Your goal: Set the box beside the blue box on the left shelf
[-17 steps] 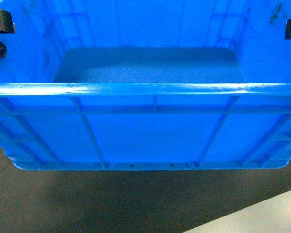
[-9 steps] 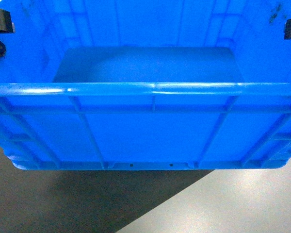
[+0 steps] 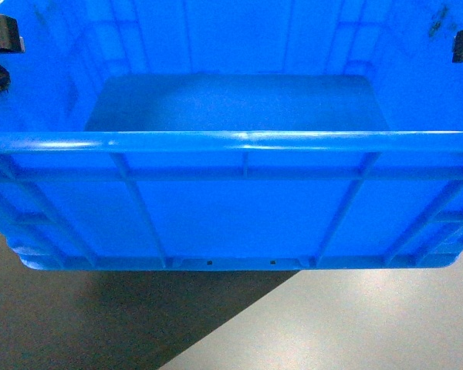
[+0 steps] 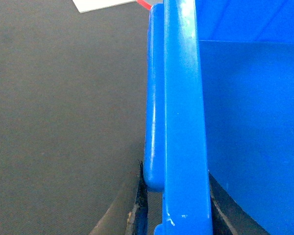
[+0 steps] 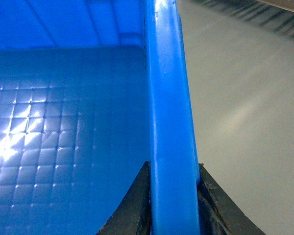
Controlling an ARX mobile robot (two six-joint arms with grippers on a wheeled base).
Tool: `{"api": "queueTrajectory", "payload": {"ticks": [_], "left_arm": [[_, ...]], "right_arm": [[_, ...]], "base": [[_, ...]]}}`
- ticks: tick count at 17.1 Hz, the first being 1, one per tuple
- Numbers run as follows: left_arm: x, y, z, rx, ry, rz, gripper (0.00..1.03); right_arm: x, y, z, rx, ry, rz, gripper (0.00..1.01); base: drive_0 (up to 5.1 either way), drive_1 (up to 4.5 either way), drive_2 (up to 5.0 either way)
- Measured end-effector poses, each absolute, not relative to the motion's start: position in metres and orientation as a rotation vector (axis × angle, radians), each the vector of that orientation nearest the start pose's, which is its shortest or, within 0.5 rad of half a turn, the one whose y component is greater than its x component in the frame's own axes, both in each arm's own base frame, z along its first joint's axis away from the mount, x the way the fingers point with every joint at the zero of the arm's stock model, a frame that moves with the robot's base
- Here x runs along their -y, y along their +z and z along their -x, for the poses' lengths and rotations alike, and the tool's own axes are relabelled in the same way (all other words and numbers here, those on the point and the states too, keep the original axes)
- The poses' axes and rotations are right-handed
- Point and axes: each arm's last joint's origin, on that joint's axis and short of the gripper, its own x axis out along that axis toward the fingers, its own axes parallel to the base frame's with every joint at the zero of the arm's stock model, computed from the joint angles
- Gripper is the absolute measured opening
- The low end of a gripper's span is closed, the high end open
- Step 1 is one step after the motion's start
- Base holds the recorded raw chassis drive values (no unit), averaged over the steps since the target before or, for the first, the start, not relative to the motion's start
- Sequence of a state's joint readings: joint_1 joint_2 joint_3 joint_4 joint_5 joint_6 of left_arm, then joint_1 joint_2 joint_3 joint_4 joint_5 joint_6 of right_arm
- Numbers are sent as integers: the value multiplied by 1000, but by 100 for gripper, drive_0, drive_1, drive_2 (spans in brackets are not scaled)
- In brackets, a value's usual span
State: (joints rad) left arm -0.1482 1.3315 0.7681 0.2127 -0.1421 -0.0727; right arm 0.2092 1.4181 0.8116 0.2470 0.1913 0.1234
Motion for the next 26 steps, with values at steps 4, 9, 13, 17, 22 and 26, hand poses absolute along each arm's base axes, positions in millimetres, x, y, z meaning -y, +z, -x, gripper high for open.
{"api": "queueTrajectory", "payload": {"ticks": [4, 9, 13, 17, 22, 26], "left_arm": [[38, 247, -285, -348, 7, 21, 19], [38, 247, -285, -347, 6, 22, 19], [38, 247, -285, -348, 7, 21, 19], [38, 247, -285, -348, 7, 21, 19], [38, 247, -285, -347, 6, 21, 19], [38, 247, -285, -347, 7, 21, 19]], "right_arm": [[-58, 240, -300, -353, -4, -51, 18], [-58, 240, -300, -353, -4, -50, 18], [-58, 240, -300, -353, -4, -50, 18], [-58, 240, -300, -353, -4, -50, 18], [-58, 240, -300, -353, -4, -51, 18], [-58, 240, -300, -353, -4, -50, 18]], "base": [[-158, -158, -158], [-164, -164, -164], [-162, -162, -162], [-156, -156, -156], [-161, -161, -161], [-158, -158, -158]]}}
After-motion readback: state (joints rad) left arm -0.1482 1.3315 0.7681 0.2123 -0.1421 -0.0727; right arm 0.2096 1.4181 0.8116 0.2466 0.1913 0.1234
